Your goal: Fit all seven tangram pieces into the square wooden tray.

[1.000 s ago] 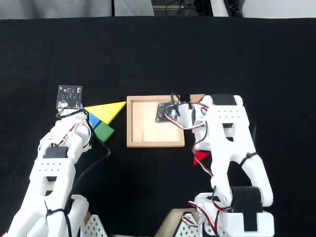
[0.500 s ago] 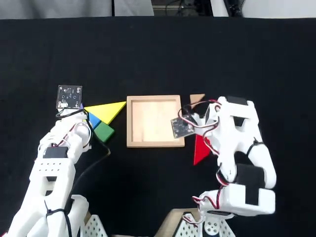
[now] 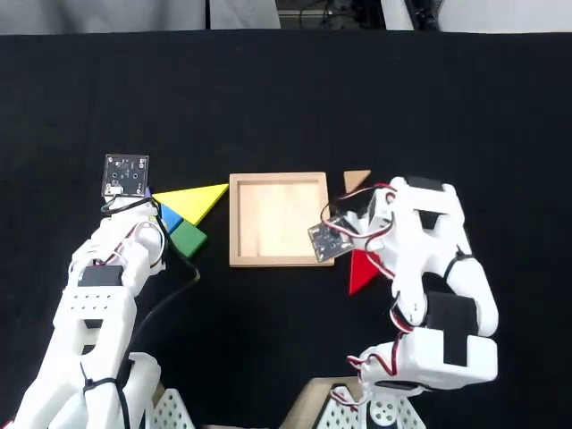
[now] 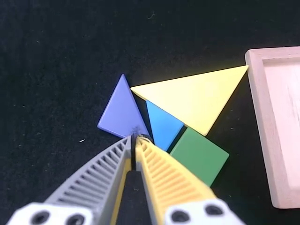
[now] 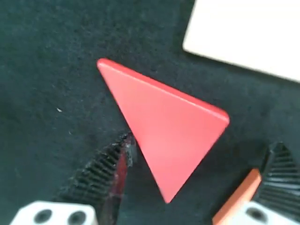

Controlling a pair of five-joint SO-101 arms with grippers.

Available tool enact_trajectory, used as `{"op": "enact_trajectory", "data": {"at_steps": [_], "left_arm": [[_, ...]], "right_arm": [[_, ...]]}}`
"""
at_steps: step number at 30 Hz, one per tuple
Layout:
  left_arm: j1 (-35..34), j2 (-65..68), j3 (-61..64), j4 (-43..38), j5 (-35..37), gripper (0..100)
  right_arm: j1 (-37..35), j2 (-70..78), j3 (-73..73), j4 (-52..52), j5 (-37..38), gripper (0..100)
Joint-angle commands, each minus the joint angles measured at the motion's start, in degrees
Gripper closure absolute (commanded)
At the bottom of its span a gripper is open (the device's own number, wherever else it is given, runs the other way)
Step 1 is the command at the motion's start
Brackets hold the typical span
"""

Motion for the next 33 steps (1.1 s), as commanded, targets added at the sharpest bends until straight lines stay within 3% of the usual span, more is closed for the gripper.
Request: {"op": "enact_trajectory", "data": {"at_steps": [1, 11, 17, 26, 33], "left_arm": [[-0.5, -0.1, -0.7, -0.8, 0.4, 97], [-0.5, -0.1, -0.7, -0.8, 0.4, 97], [-0.5, -0.1, -0.7, -0.8, 0.4, 97], [-0.5, -0.1, -0.7, -0.8, 0.4, 97], [-0.5, -0.1, -0.7, -0.8, 0.4, 97]], "right_arm": [[-2.3, -0.7, 0.9, -0.4, 0.7, 58.6], [-2.3, -0.7, 1.1, -0.3, 0.6, 59.6], [-1.8, -0.7, 1.1, 1.1, 0.5, 72.8], [-1.8, -0.7, 0.9, 1.3, 0.4, 71.0], [-3.3, -0.8, 0.7, 1.4, -3.7, 67.2]]}}
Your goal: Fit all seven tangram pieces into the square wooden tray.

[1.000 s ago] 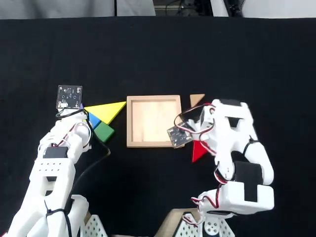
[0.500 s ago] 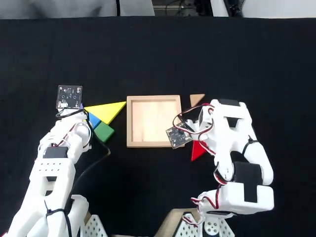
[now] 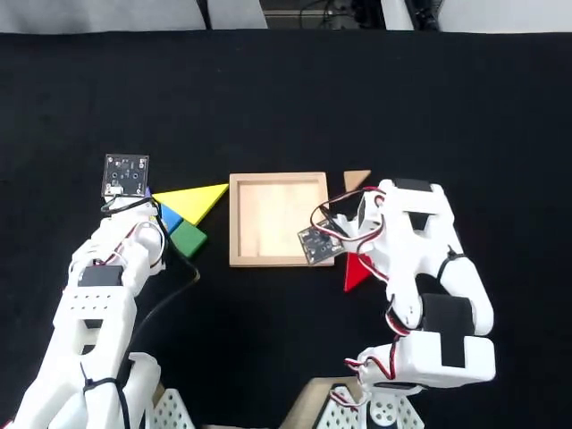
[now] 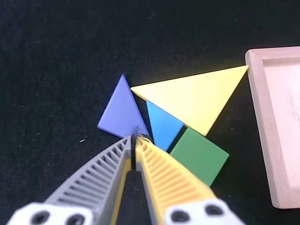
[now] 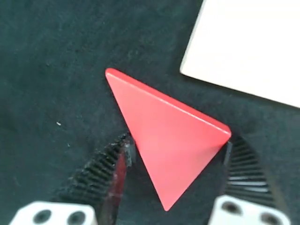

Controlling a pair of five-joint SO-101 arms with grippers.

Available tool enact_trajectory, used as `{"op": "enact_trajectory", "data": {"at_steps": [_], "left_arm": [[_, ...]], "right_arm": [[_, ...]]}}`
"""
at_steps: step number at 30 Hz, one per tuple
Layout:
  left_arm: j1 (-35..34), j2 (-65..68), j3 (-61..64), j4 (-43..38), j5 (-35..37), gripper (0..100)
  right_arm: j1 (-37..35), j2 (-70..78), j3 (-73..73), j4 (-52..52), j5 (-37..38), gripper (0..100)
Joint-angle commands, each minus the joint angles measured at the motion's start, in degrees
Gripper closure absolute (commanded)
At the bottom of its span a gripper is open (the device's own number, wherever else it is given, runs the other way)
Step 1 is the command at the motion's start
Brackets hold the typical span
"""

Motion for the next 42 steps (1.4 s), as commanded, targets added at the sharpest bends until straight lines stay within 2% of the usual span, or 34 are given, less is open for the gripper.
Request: {"op": "enact_trajectory", "data": {"at_steps": [1, 4, 13, 20, 26, 35, 42], "left_arm": [[-0.5, -0.1, -0.7, -0.8, 0.4, 97], [-0.5, -0.1, -0.7, -0.8, 0.4, 97], [-0.5, -0.1, -0.7, -0.9, 0.4, 97], [-0.5, -0.1, -0.7, -0.9, 0.4, 97], [-0.5, -0.1, -0.7, -0.9, 0.4, 97], [-0.5, -0.1, -0.7, -0.9, 0.4, 97], [-0.5, -0.1, -0.7, -0.9, 0.4, 97]], "right_arm": [[-0.7, -0.7, -0.2, 1.5, -1.1, 64.9], [-1.2, -0.7, -0.2, 1.4, -0.9, 60.4], [-4.7, -3.6, 0.8, 1.3, -0.6, 60.7], [-3.0, -3.7, 0.8, 1.2, -0.6, 73.6], [-0.5, -3.7, 0.9, 1.1, -0.6, 66.1], [-0.5, -4.2, 3.7, -2.4, -1.1, 65.5], [-0.5, -3.9, 3.6, -3.9, -4.7, 65.5]]}}
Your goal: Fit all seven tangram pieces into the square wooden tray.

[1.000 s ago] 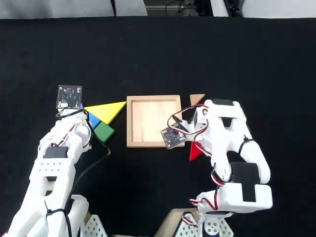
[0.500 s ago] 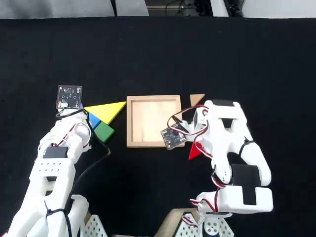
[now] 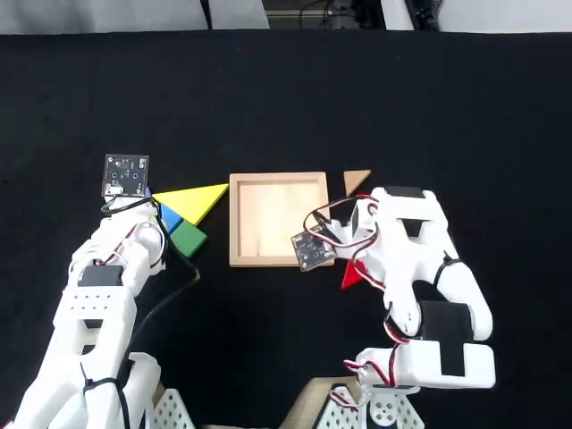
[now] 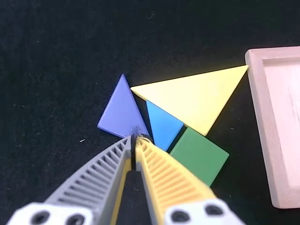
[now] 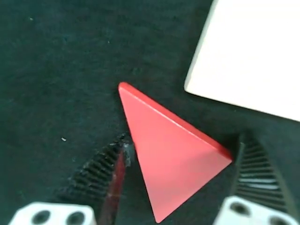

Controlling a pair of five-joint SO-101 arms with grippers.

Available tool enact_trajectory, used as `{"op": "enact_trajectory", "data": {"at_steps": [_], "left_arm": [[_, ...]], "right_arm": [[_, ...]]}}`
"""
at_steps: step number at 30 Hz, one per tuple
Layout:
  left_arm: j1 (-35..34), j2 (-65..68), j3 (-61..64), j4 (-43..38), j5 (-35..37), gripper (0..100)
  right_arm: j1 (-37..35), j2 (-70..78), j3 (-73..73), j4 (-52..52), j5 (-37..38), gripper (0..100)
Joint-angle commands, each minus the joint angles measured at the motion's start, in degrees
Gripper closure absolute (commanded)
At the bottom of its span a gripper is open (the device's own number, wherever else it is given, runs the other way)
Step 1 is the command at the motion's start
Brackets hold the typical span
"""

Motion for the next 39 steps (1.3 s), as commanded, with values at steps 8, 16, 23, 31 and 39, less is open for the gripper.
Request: {"op": "enact_trajectory", "data": {"at_steps": [8, 16, 23, 31, 39], "left_arm": [[-0.5, -0.1, -0.7, -0.9, 0.4, 97], [-0.5, -0.1, -0.7, -0.9, 0.4, 97], [-0.5, -0.1, -0.7, -0.9, 0.4, 97], [-0.5, -0.1, -0.7, -0.9, 0.4, 97], [-0.5, -0.1, -0.7, -0.9, 0.4, 97]], "right_arm": [[1.2, -1.6, -0.1, -1.4, -1.2, 65.5], [4.5, -1.6, 0.0, -3.1, -2.0, 65.8], [3.0, -1.5, 0.2, -2.6, -2.2, 65.9], [0.0, -1.6, 0.2, -2.6, -2.1, 65.9], [0.4, -1.6, 0.2, -2.6, -2.1, 71.3]]}}
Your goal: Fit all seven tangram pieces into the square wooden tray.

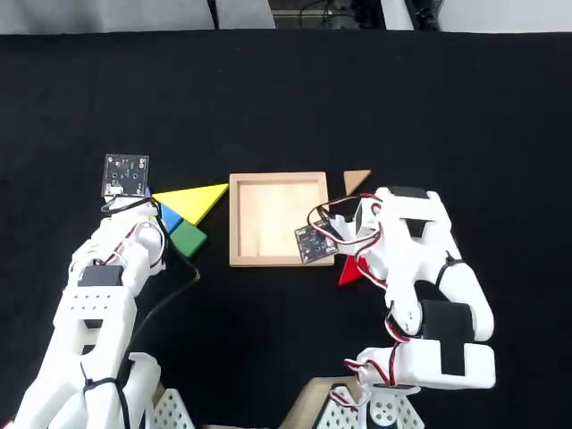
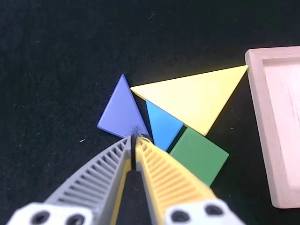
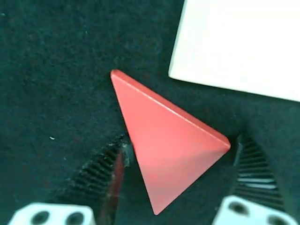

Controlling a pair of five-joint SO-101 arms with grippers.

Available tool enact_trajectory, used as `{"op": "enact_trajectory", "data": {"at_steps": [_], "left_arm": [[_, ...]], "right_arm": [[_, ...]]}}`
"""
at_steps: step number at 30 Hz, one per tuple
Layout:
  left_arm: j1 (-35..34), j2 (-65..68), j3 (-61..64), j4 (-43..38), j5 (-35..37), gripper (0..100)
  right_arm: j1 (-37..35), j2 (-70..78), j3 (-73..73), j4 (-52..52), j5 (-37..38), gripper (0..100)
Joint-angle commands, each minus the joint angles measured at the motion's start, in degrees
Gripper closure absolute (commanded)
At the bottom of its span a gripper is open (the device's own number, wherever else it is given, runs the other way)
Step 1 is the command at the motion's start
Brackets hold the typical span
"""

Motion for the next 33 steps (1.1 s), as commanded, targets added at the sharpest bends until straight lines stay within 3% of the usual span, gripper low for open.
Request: {"op": "enact_trajectory", "data": {"at_steps": [1, 5, 11, 16, 20, 25, 30, 33], "left_arm": [[-0.5, -0.1, -0.7, -0.9, 0.4, 97], [-0.5, -0.1, -0.7, -0.9, 0.4, 97], [-0.5, -0.1, -0.7, -0.9, 0.4, 97], [-0.5, -0.1, -0.7, -0.9, 0.4, 97], [-0.5, -0.1, -0.7, -0.9, 0.4, 97], [-0.6, -0.1, -0.7, -0.9, 0.4, 97], [-0.6, -0.1, -0.7, -0.9, 0.4, 97], [-0.6, -0.1, -0.7, -0.9, 0.4, 97]], "right_arm": [[-0.7, -1.6, 0.2, -0.7, -0.3, 74.4], [-0.7, -1.9, 0.2, -0.6, -0.4, 83.9], [-0.7, -2.2, -1.0, 1.1, -0.5, 83.8], [-0.7, -8.0, -7.3, 12.6, -1.1, 83.9], [-2.7, -15.3, -10.8, 19.0, -5.8, 83.9], [-10.6, -22.4, -10.8, 18.5, -19.5, 83.9], [-22.5, -22.6, -10.8, 9.4, -42.4, 83.9], [-27.5, -22.6, -10.8, 8.0, -46.1, 83.9]]}}
